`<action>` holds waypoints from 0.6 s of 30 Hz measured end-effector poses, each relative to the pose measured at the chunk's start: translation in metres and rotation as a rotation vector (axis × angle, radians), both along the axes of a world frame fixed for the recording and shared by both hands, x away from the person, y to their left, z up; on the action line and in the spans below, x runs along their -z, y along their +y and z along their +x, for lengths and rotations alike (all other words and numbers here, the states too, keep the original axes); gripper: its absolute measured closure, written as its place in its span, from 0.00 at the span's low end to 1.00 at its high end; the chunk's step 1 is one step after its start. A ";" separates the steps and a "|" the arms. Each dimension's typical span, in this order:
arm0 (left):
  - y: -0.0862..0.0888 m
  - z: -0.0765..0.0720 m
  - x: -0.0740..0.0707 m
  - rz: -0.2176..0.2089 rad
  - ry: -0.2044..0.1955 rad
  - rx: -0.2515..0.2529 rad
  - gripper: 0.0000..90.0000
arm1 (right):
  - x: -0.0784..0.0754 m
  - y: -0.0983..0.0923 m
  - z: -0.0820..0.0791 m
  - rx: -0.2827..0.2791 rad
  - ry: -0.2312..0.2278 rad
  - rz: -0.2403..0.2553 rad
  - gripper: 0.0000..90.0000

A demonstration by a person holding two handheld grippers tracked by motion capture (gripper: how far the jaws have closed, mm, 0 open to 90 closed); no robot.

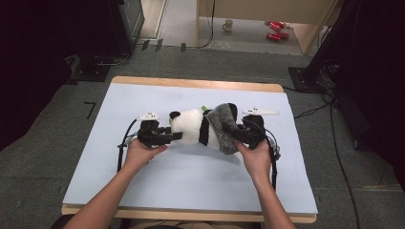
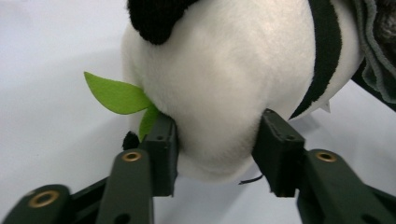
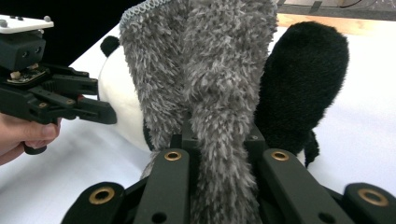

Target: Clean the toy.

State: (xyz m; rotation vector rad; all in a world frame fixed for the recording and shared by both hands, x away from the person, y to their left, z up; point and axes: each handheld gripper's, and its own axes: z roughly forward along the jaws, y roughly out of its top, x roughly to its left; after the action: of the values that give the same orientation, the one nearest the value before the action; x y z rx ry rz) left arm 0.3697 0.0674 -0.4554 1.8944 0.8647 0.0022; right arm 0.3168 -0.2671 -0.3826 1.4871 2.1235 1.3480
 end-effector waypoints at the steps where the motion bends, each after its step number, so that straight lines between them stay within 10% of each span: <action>1: 0.000 0.000 0.000 0.002 -0.008 0.003 0.53 | 0.000 -0.001 0.000 0.001 -0.002 0.000 0.88; 9: 0.001 -0.002 0.006 0.081 -0.131 0.046 0.40 | -0.001 0.000 0.005 -0.001 -0.022 -0.022 0.87; 18: 0.005 0.005 0.014 0.026 -0.139 0.068 0.40 | 0.000 -0.003 0.013 0.004 -0.030 -0.015 0.85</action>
State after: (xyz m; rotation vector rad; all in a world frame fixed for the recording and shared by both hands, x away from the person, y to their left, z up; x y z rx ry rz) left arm 0.3751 0.0724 -0.4692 1.9230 0.7090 0.1026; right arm 0.3302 -0.2701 -0.3822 1.4556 2.1063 1.3414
